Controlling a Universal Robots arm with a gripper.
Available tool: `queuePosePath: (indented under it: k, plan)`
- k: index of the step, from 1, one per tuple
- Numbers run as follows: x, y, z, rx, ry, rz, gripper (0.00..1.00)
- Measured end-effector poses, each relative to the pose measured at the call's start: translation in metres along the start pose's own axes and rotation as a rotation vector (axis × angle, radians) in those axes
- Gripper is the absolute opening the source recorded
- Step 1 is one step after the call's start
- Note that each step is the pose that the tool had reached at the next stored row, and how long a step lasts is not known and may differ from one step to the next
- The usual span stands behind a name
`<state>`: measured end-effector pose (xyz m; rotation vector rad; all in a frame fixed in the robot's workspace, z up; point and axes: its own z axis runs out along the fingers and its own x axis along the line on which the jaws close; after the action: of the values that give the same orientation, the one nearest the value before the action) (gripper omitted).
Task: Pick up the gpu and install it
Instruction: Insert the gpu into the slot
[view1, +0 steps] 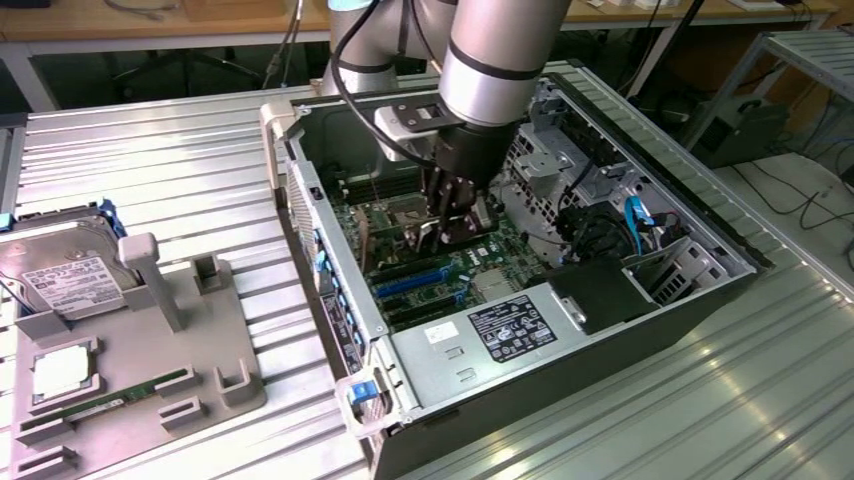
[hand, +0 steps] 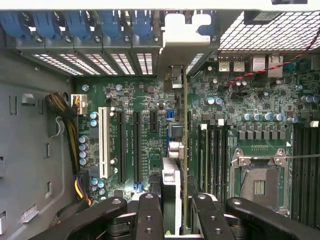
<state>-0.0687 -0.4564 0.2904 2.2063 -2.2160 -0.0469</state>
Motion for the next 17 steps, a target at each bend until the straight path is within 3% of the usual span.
queuePosePath:
  k: [3, 10, 17]
  plan:
    - [0.000, 0.0017, 0.0031, 0.0003, 0.0001, 0.000, 0.28]
    - [0.000, 0.0019, 0.0093, 0.0079, 0.0001, -0.004, 0.28]
    - [0.000, 0.0029, 0.0130, 0.0082, 0.0002, -0.005, 0.28]
